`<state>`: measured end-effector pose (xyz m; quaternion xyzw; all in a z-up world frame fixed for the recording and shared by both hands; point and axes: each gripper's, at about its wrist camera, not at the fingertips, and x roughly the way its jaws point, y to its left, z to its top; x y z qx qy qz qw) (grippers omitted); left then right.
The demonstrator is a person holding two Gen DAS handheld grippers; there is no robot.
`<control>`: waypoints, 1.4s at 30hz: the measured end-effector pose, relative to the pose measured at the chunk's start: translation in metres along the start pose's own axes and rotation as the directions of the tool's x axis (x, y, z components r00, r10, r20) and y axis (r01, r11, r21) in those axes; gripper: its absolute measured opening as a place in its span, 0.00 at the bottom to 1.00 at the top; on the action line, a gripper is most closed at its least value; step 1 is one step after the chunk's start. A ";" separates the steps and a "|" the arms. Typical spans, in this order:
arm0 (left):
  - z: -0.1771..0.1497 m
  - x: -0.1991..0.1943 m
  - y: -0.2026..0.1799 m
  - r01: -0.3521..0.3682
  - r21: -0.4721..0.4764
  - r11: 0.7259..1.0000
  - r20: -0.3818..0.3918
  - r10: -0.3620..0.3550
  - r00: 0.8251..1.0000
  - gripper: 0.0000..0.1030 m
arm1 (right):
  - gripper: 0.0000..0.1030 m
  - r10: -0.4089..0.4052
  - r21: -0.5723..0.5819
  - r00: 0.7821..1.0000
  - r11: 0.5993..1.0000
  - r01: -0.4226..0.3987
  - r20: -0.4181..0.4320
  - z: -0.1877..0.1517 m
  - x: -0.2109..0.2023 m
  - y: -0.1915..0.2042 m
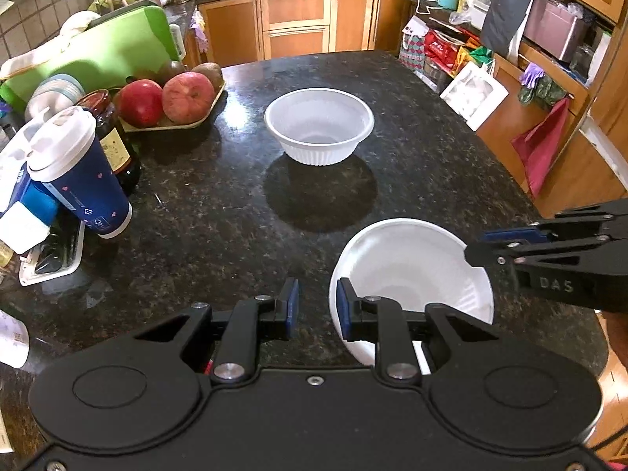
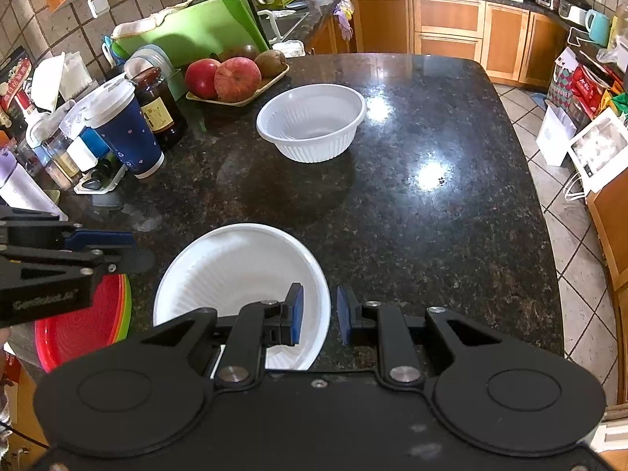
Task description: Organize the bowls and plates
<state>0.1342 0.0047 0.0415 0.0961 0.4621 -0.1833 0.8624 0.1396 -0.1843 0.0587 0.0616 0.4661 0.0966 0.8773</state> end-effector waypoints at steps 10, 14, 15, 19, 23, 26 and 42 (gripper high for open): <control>0.008 0.017 0.009 -0.007 -0.036 0.999 -0.031 0.006 0.999 0.31 | 0.21 -0.011 0.002 1.000 1.000 0.010 0.025 0.010 -0.005 -0.003; 0.019 0.018 0.010 -0.027 -0.044 0.999 -0.007 0.027 1.000 0.31 | 0.21 -0.022 0.002 0.998 1.000 0.022 0.058 0.024 -0.008 -0.006; 0.022 0.019 0.010 -0.035 -0.045 0.998 0.000 0.035 0.999 0.31 | 0.21 -0.025 0.000 0.998 1.000 0.025 0.063 0.028 -0.008 -0.007; 0.040 0.026 0.011 -0.057 -0.053 0.997 0.017 0.058 0.998 0.31 | 0.21 -0.023 -0.001 0.996 1.000 0.023 0.081 0.047 -0.005 -0.012; 0.059 0.036 0.015 -0.079 -0.071 0.994 0.023 0.081 0.996 0.31 | 0.21 -0.010 0.005 0.995 1.000 0.010 0.099 0.070 0.004 -0.020; 0.072 0.044 0.018 -0.088 -0.081 0.993 0.024 0.090 0.996 0.31 | 0.21 -0.016 -0.004 0.995 1.000 0.016 0.102 0.084 0.014 -0.025; 0.123 0.098 0.034 -0.083 -0.147 0.986 0.017 0.087 0.996 0.30 | 0.21 0.022 0.013 0.997 1.000 -0.023 0.070 0.142 0.091 -0.052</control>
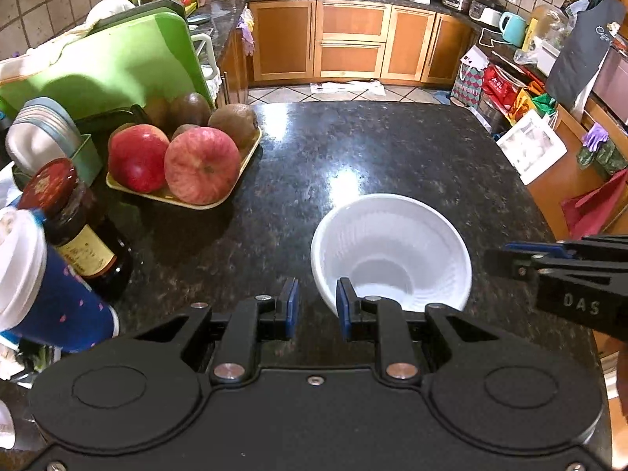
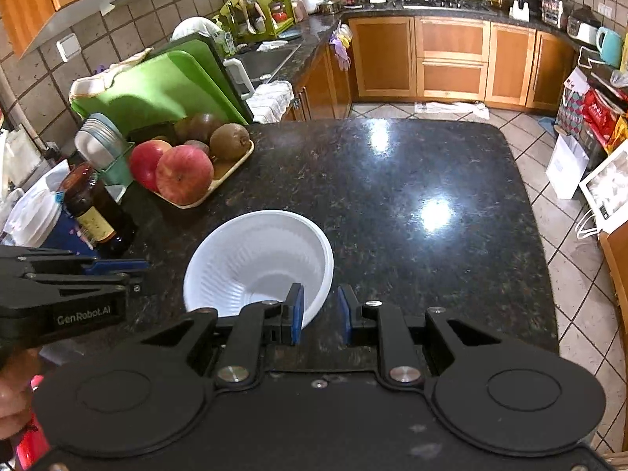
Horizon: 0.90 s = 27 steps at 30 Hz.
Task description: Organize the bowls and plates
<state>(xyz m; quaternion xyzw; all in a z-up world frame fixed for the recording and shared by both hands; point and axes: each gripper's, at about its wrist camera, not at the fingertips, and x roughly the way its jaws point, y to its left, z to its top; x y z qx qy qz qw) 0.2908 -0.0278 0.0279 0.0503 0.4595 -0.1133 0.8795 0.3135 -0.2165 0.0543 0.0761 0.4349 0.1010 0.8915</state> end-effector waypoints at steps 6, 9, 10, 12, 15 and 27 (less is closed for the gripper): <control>0.007 0.019 -0.002 -0.005 0.000 1.000 -0.022 0.005 1.000 0.30 | 0.21 -0.006 0.011 1.000 1.000 0.006 -0.027 0.007 0.021 -0.001; 0.007 0.026 -0.001 0.003 -0.004 1.000 -0.033 -0.003 0.999 0.30 | 0.21 -0.011 0.014 0.999 1.000 0.012 -0.037 0.007 0.029 -0.001; 0.007 0.028 -0.001 0.003 -0.008 1.000 -0.038 -0.003 0.999 0.31 | 0.21 -0.014 0.013 0.999 1.000 0.015 -0.042 0.007 0.031 -0.001; 0.007 0.031 0.000 0.002 -0.013 1.000 -0.043 -0.002 0.999 0.30 | 0.21 -0.019 0.008 0.999 1.000 0.020 -0.046 0.007 0.035 -0.001; 0.009 0.036 0.001 0.001 -0.012 1.000 -0.048 -0.001 0.999 0.30 | 0.21 -0.022 0.004 0.998 1.000 0.022 -0.051 0.007 0.039 -0.002; 0.008 0.046 -0.004 0.009 0.003 1.000 -0.079 -0.009 0.997 0.19 | 0.09 0.000 -0.011 0.999 1.000 0.000 -0.051 0.008 0.045 0.003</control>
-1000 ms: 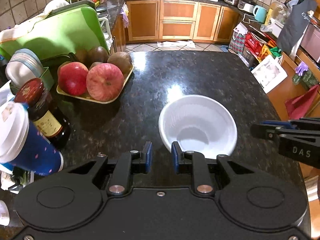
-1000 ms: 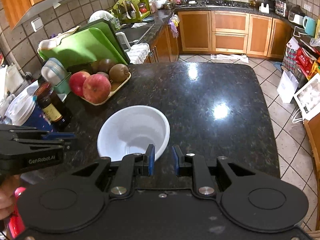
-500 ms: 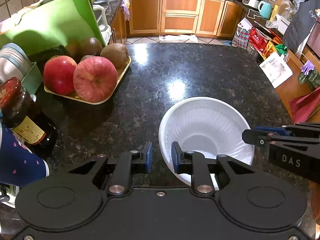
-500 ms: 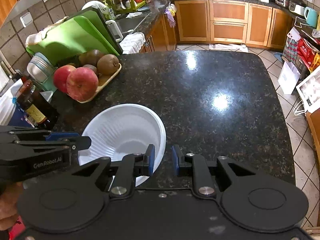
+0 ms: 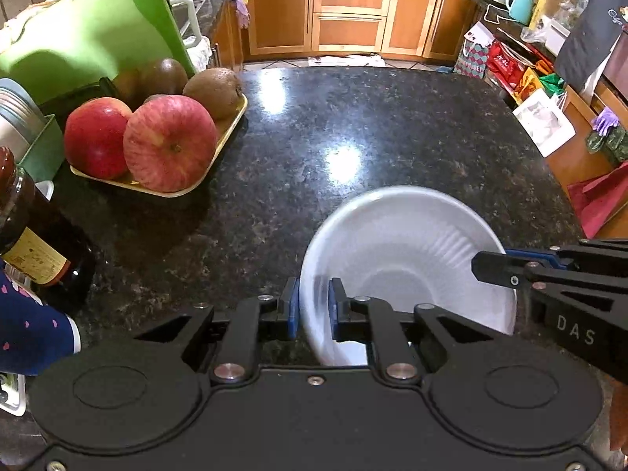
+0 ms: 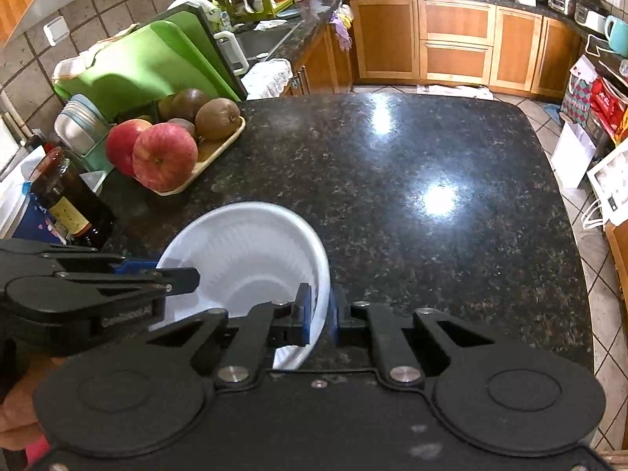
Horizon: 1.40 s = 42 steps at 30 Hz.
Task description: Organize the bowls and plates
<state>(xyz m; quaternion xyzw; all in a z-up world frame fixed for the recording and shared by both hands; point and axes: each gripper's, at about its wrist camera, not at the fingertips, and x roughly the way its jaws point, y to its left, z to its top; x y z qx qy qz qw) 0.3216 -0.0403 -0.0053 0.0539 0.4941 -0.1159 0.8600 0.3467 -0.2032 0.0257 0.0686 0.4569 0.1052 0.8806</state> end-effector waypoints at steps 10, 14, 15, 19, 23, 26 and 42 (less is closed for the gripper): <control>-0.001 -0.021 -0.005 0.008 0.001 1.000 0.039 -0.008 0.999 0.19 | 0.10 -0.014 -0.002 1.000 1.000 0.014 0.020 -0.001 -0.019 0.002; -0.002 -0.034 -0.006 0.016 -0.001 1.000 0.049 -0.016 0.999 0.19 | 0.10 -0.012 0.002 0.999 1.000 0.012 0.030 -0.003 -0.032 0.004; -0.004 -0.038 -0.006 0.017 -0.002 1.000 0.051 -0.017 0.999 0.19 | 0.10 -0.011 0.005 0.999 1.000 0.011 0.033 -0.003 -0.036 0.004; -0.009 -0.053 -0.007 0.022 -0.001 1.000 0.062 -0.022 0.998 0.19 | 0.10 -0.015 -0.004 0.998 1.000 0.015 0.054 -0.008 -0.055 0.009; -0.016 -0.072 -0.010 0.023 0.005 1.000 0.077 -0.023 0.997 0.19 | 0.10 -0.025 -0.022 0.997 0.999 0.027 0.079 -0.016 -0.079 0.017; -0.024 -0.089 -0.014 0.013 0.014 1.000 0.096 -0.014 0.995 0.19 | 0.10 -0.024 -0.035 0.995 0.999 0.028 0.098 -0.024 -0.099 0.022; -0.083 -0.152 -0.014 0.016 0.064 0.998 0.102 -0.022 0.995 0.19 | 0.11 -0.002 -0.113 0.988 0.993 0.020 0.153 -0.085 -0.188 0.059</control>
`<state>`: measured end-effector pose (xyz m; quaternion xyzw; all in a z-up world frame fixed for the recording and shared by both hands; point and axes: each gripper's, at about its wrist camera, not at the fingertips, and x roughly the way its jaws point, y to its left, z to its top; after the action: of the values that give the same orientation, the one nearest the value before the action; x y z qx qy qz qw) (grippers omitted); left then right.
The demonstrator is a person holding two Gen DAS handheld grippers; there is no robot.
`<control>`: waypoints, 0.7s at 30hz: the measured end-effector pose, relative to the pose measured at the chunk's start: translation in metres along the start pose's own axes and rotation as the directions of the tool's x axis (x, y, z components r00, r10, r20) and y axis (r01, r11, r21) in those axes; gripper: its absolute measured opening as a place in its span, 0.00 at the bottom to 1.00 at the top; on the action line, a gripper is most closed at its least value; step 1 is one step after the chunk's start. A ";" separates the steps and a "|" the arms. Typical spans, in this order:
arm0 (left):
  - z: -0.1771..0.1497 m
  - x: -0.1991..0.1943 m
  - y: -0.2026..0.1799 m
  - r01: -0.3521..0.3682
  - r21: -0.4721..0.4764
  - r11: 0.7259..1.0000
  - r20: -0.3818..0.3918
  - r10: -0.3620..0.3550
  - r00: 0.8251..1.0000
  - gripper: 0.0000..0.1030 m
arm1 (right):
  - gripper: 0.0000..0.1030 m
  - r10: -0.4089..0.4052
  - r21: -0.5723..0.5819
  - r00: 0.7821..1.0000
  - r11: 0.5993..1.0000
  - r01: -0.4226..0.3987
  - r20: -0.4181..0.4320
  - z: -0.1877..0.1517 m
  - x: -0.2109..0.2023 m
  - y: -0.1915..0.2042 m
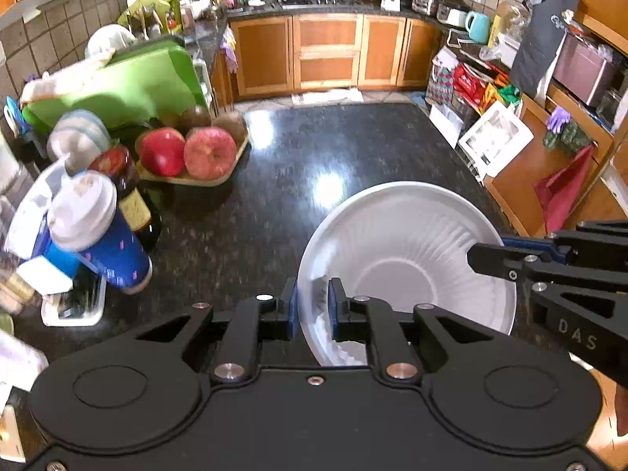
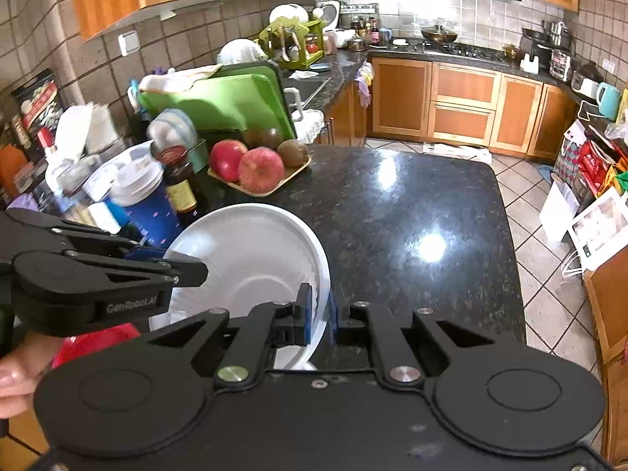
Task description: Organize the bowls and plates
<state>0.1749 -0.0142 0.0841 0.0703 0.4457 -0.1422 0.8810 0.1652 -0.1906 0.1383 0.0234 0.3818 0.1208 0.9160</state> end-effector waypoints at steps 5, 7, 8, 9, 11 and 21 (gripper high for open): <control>-0.019 0.001 -0.001 0.006 0.021 1.000 -0.033 -0.006 0.999 0.19 | 0.11 0.001 -0.021 1.000 1.000 -0.001 -0.019 -0.022 -0.010 0.009; -0.025 0.003 -0.004 0.005 0.030 1.000 -0.045 -0.004 0.999 0.19 | 0.11 0.003 -0.020 0.999 1.000 -0.004 -0.037 -0.030 -0.008 0.012; -0.028 0.004 -0.004 0.004 0.034 0.999 -0.051 -0.002 0.999 0.19 | 0.12 0.002 -0.021 0.999 1.000 -0.003 -0.046 -0.035 -0.006 0.012; -0.031 0.005 -0.005 0.005 0.037 0.999 -0.056 -0.003 0.998 0.19 | 0.11 0.001 -0.023 0.999 1.000 -0.002 -0.052 -0.038 -0.005 0.013; -0.036 0.008 -0.005 0.011 0.041 0.999 -0.067 -0.008 0.998 0.19 | 0.12 -0.003 -0.022 0.998 1.000 0.002 -0.060 -0.044 -0.002 0.014; -0.053 0.025 -0.010 0.048 0.049 0.998 -0.133 -0.042 0.990 0.20 | 0.11 -0.004 0.009 0.992 1.000 0.005 -0.126 -0.065 0.012 0.009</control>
<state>0.1449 -0.0155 0.0326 0.0923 0.5004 -0.1686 0.8442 0.1257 -0.1817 0.0855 0.0192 0.4397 0.1182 0.8901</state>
